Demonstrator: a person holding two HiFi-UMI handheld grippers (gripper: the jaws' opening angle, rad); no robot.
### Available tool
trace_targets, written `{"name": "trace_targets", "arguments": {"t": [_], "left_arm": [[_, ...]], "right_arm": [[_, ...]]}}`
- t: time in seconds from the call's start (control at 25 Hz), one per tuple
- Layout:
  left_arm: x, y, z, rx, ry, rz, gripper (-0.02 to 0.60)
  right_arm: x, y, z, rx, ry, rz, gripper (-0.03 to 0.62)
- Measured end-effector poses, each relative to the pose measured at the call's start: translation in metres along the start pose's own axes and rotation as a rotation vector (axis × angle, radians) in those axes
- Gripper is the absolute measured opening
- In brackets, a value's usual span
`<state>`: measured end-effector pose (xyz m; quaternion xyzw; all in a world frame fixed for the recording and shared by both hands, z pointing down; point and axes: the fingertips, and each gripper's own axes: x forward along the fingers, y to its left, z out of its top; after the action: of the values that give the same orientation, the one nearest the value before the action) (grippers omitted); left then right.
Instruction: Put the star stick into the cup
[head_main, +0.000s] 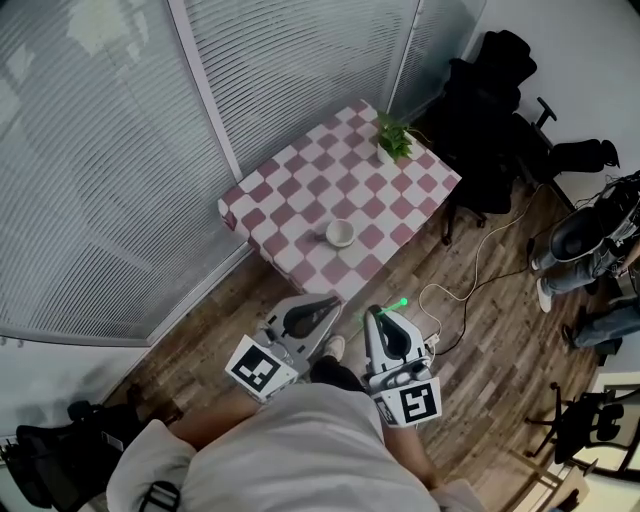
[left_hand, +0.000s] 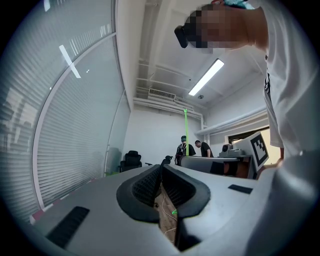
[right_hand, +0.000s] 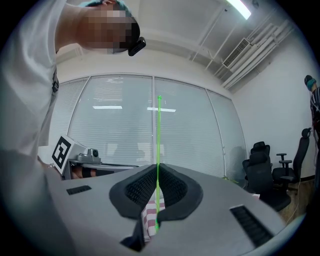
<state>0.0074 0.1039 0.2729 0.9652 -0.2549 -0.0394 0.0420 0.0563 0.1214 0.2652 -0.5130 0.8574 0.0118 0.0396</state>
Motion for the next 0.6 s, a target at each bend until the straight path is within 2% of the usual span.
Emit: {"name": "trace_targets", "arguments": {"t": [0.6], "left_arm": [[0.080, 0.035, -0.005, -0.003, 0.025, 0.047, 0.043]], "right_arm": [[0.039, -0.081, -0.003, 0.028, -0.001, 0.049, 0.038]]}}
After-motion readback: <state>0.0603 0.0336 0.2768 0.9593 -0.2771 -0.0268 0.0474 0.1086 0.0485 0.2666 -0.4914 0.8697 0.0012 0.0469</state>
